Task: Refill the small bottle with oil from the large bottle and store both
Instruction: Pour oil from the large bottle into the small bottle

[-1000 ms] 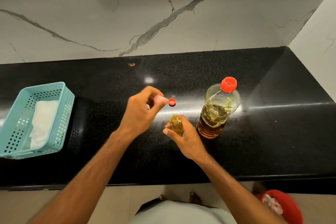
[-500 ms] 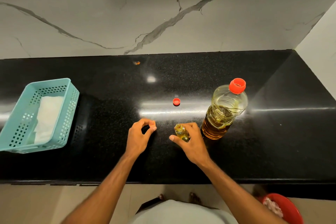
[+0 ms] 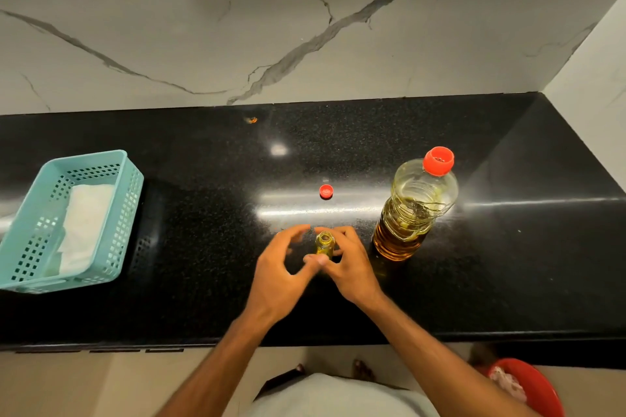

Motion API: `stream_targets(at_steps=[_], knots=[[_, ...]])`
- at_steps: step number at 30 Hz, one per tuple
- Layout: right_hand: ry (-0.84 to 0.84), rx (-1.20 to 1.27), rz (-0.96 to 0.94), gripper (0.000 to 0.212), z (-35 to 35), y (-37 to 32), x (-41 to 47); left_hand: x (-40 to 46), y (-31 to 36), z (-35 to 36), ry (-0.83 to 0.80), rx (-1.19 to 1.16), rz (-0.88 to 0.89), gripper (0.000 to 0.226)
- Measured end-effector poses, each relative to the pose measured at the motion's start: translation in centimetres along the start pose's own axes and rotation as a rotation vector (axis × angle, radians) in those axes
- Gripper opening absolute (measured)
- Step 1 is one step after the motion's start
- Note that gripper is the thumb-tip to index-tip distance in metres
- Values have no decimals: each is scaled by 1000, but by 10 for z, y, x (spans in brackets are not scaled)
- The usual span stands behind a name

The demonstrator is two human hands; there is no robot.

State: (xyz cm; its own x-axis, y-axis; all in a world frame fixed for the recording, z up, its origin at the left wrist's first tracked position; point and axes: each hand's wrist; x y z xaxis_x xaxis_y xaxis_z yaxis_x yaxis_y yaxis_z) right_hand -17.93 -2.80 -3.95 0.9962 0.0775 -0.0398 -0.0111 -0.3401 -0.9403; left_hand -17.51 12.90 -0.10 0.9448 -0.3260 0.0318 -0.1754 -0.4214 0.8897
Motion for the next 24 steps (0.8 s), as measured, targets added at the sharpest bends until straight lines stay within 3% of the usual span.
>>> stream_targets(at_steps=[3, 8, 12, 14, 17, 20, 24], knots=[[6, 13, -76, 33, 1, -10, -4, -1, 18, 17, 24, -5, 66, 44], [37, 6, -62, 31, -4, -22, -9, 5, 23, 28, 123, -32, 28, 48], [-5, 45, -20, 60, -19, -28, -29, 9, 24, 22, 169, -129, -11, 44], [105, -24, -58, 52, -38, -24, -55, 10, 25, 16, 185, -208, -29, 41], [458, -85, -90, 27, -76, -12, -94, 13, 34, 8, 164, -307, -35, 39], [609, -35, -3, 47, -104, -1, -100, 13, 44, 7, 107, -359, -29, 37], [420, -75, 32, 92, -122, -4, -64, 15, 53, 10, 54, -365, -20, 35]])
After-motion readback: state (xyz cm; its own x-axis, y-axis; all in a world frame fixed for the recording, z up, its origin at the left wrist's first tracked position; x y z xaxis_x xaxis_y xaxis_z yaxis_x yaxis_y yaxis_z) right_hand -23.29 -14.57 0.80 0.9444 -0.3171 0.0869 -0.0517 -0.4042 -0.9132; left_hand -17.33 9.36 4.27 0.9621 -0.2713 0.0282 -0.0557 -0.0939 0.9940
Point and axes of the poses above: each hand's wrist, its own x-axis towards the middle knuckle, its own z-axis out of the palm, y = z × x, and after that the axes turned 7 degrees about -y, right-handed
